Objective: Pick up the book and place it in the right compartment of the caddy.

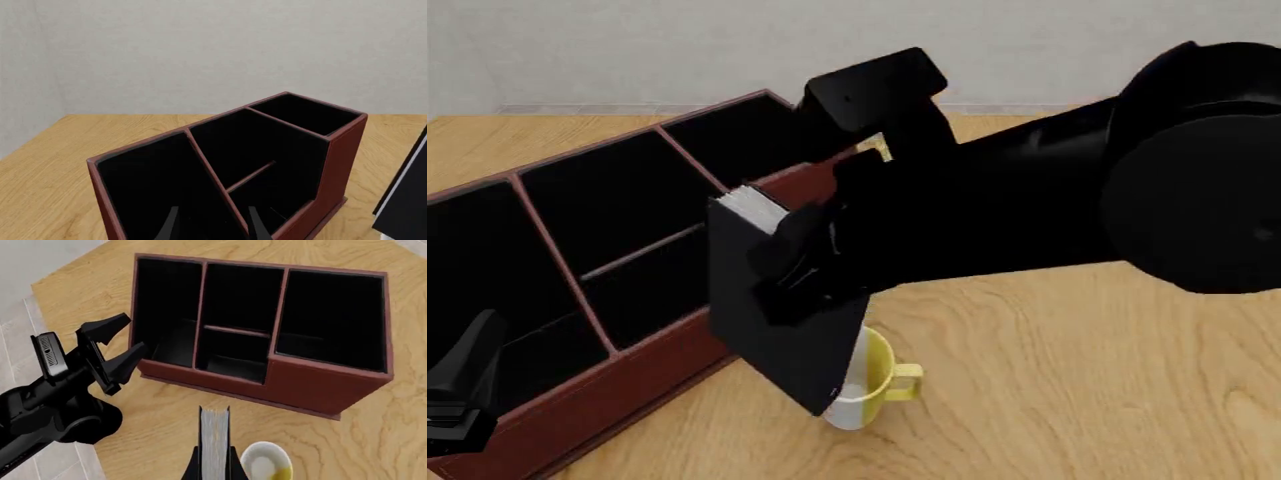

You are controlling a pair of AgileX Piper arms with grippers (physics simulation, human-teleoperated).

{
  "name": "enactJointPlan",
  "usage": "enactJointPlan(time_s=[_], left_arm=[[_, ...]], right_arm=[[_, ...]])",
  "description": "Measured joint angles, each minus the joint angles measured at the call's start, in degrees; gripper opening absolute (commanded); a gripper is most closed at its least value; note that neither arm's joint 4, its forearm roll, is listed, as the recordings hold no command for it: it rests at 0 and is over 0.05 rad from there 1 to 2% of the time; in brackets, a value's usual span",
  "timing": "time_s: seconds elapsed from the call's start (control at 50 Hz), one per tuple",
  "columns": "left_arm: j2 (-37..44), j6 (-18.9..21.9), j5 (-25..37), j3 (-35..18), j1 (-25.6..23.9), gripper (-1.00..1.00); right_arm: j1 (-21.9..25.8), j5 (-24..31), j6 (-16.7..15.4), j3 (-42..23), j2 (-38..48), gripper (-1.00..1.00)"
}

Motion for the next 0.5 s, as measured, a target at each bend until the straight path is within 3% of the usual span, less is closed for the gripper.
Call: enactJointPlan(time_s=[0.5], left_arm=[[0.00,0.00,0.00,0.00,0.00,1.00]], right_arm=[[-8.48,10.58,-8.97,-9.17,-8.21,-1.00]])
